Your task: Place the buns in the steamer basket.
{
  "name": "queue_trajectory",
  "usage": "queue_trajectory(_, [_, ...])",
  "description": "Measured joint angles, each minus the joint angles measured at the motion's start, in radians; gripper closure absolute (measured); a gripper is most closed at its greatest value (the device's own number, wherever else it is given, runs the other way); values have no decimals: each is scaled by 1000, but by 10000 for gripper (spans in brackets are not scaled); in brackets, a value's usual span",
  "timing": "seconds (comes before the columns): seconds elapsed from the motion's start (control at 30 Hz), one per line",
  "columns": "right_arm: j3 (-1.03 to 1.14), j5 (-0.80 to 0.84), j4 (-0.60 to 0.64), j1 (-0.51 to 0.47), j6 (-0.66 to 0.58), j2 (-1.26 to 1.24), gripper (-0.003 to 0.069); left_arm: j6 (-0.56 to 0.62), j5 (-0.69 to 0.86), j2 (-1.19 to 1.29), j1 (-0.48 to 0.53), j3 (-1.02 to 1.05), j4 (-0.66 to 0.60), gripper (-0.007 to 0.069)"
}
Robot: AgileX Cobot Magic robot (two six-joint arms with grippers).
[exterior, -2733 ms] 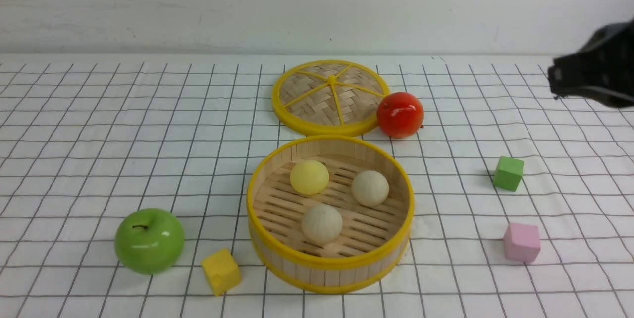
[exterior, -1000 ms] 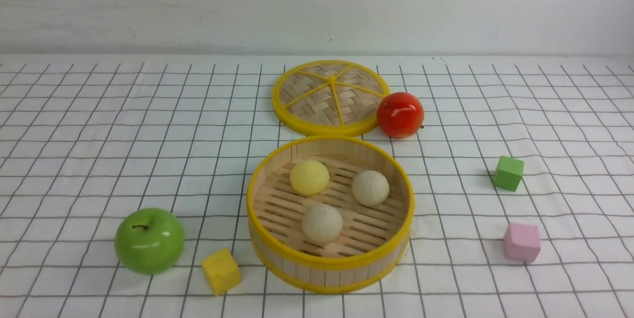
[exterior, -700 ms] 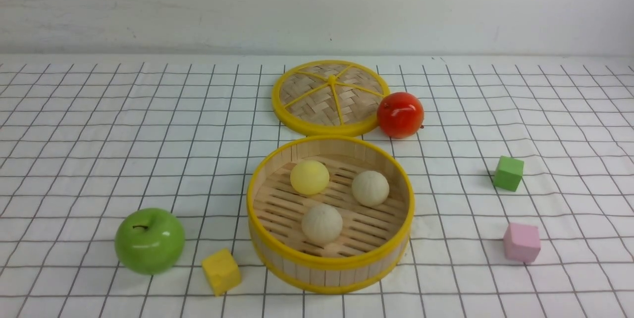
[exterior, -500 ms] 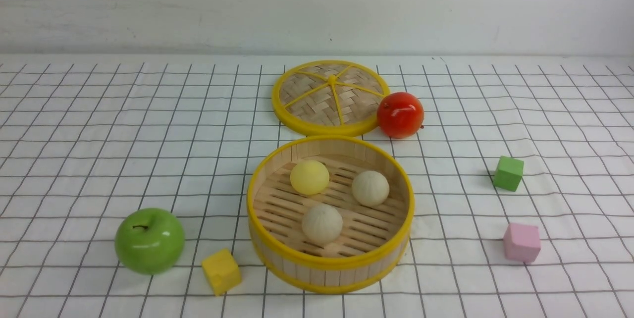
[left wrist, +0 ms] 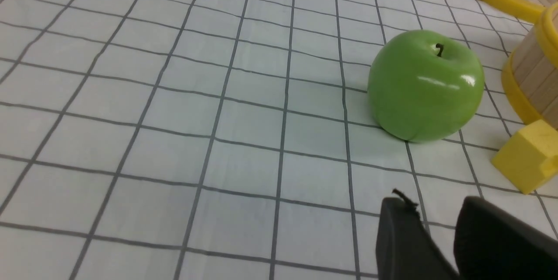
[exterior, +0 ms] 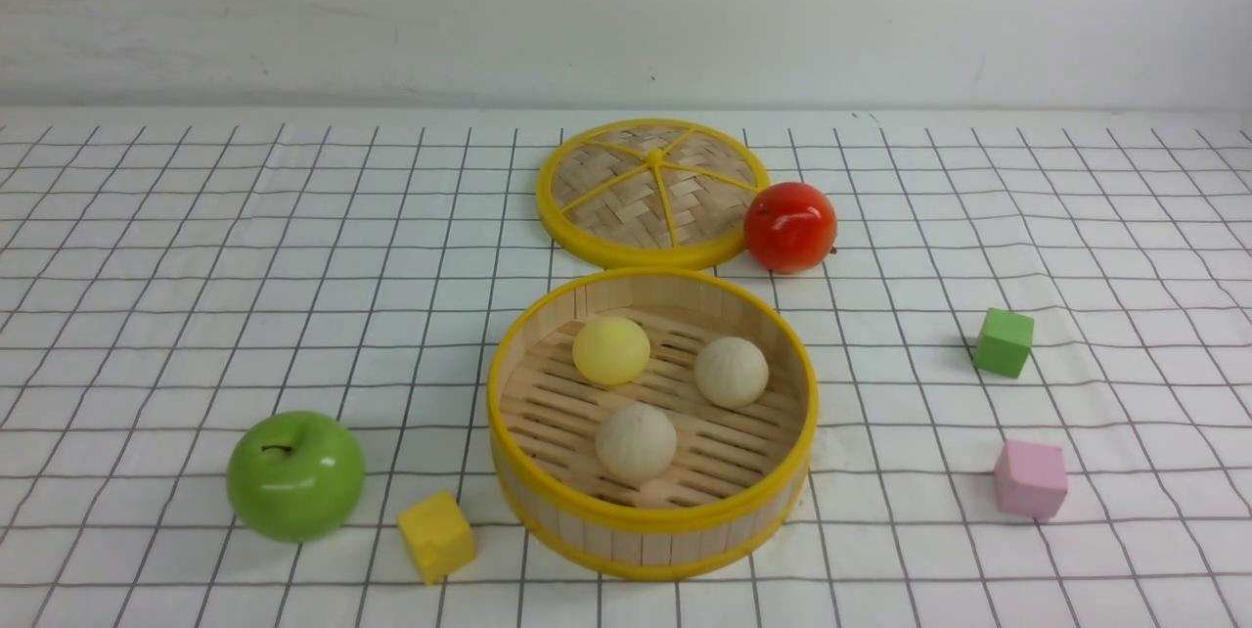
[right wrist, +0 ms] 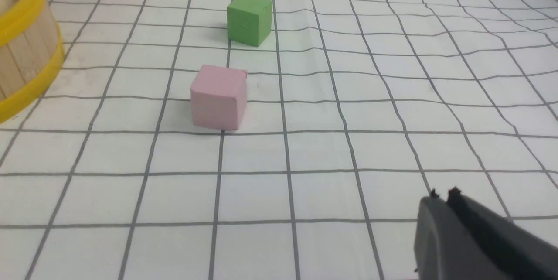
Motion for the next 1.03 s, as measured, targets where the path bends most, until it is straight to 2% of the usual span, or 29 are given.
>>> queue_trajectory(0.77, [0,0,0,0,0,0,602,0,0,0,0,0,0,413])
queue_trajectory(1.03, [0,0,0,0,0,0,587,0,0,0,-33,0,0,407])
